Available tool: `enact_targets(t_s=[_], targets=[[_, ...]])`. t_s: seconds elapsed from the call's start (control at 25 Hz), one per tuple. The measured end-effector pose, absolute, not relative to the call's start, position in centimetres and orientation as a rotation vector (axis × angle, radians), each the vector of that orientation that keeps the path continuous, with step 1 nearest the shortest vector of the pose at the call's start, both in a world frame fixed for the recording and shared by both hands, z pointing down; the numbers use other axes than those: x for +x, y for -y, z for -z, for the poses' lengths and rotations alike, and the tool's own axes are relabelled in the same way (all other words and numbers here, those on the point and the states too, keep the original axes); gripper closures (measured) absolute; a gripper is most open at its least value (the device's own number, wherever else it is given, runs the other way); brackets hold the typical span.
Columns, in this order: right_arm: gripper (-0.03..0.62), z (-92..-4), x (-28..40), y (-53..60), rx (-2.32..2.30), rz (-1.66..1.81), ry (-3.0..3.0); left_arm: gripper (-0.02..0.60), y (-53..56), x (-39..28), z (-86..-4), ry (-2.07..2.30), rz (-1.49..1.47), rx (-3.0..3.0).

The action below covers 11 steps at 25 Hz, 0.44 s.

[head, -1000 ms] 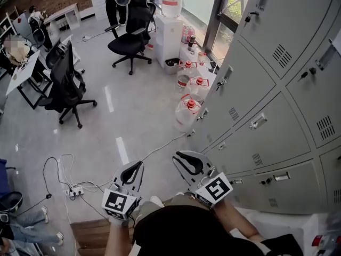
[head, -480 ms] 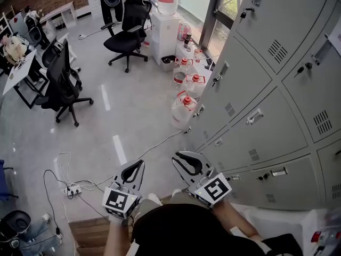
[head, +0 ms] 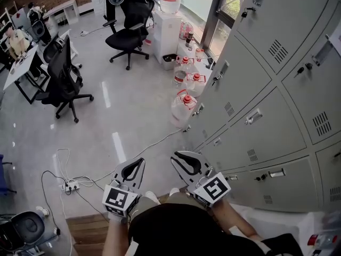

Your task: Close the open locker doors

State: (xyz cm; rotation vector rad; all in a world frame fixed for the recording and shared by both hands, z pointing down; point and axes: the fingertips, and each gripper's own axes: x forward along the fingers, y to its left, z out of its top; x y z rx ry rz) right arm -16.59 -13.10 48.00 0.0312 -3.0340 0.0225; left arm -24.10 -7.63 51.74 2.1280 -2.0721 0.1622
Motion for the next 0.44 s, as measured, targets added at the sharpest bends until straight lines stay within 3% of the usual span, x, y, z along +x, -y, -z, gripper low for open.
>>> enact_targets(t_s=[0.44], targets=[[0.533, -48.3, -15.5, 14.2, 0.043, -0.071, 3.042, 0.571, 8.2, -23.8, -51.6, 2.096, -0.179, 2.108]])
